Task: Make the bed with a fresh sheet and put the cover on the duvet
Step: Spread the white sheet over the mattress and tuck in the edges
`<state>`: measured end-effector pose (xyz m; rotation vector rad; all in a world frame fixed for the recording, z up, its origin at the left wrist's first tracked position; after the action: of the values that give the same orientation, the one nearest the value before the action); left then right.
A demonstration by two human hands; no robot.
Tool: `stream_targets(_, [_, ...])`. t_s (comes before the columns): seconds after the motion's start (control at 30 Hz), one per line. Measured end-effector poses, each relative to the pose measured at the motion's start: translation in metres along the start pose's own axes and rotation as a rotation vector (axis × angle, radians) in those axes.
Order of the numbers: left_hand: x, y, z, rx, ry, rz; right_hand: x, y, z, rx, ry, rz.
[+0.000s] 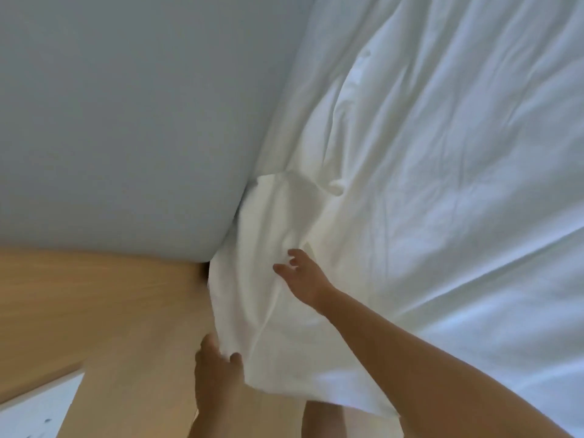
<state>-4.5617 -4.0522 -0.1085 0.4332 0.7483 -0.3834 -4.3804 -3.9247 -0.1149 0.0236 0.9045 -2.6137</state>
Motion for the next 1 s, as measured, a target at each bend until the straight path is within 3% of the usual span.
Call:
stream_targets(0.1, [0.001,0.082,-0.037,0.511,0.054,-0.049,-0.025,0.022,0.002,0.002,0.074,0.071])
stream_targets(0.17, [0.012,0.128,-0.062,0.593,0.056,-0.048,-0.039,0.029,0.002,0.005,0.102,0.076])
stream_targets(0.23, [0.023,0.152,-0.087,0.416,0.032,0.034,-0.05,0.031,0.001,0.013,0.122,0.053])
stream_targets(0.3, [0.028,0.159,-0.099,0.266,0.089,-0.054,-0.055,0.028,-0.002,0.027,0.119,0.009])
stream_targets(0.4, [0.031,0.16,-0.098,0.351,0.188,-0.254,-0.055,0.023,-0.009,0.045,0.115,-0.034])
stream_targets(0.5, [0.031,0.155,-0.092,0.497,0.137,-0.3,-0.049,0.015,-0.018,0.019,0.139,-0.054])
stream_targets(0.6, [0.006,0.094,-0.075,0.424,0.137,-0.304,-0.042,0.005,-0.027,-0.031,0.192,-0.041])
stream_targets(0.67, [-0.019,0.017,-0.062,0.225,0.209,-0.276,-0.031,-0.001,-0.031,-0.077,0.191,0.071])
stream_targets(0.77, [-0.048,-0.066,-0.046,-0.067,0.262,-0.199,-0.002,-0.005,-0.032,-0.15,0.16,0.427])
stream_targets(0.9, [-0.036,-0.052,-0.056,-0.25,0.117,-0.151,0.015,0.002,-0.029,-0.233,0.173,0.692])
stream_targets(1.0, [-0.013,0.005,-0.062,-0.113,0.06,-0.173,0.006,0.007,-0.026,-0.286,0.135,0.681])
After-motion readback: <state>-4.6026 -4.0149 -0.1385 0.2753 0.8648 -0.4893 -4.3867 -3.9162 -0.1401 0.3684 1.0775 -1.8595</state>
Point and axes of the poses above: each hand's wrist, its own z-axis away from the middle knuckle, its own x-axis out of the palm, y = z × x, the point moved 5 cm from there along -z, towards the middle knuckle, and after that the axes turned 1 degree about y, right-handed, at the moved point
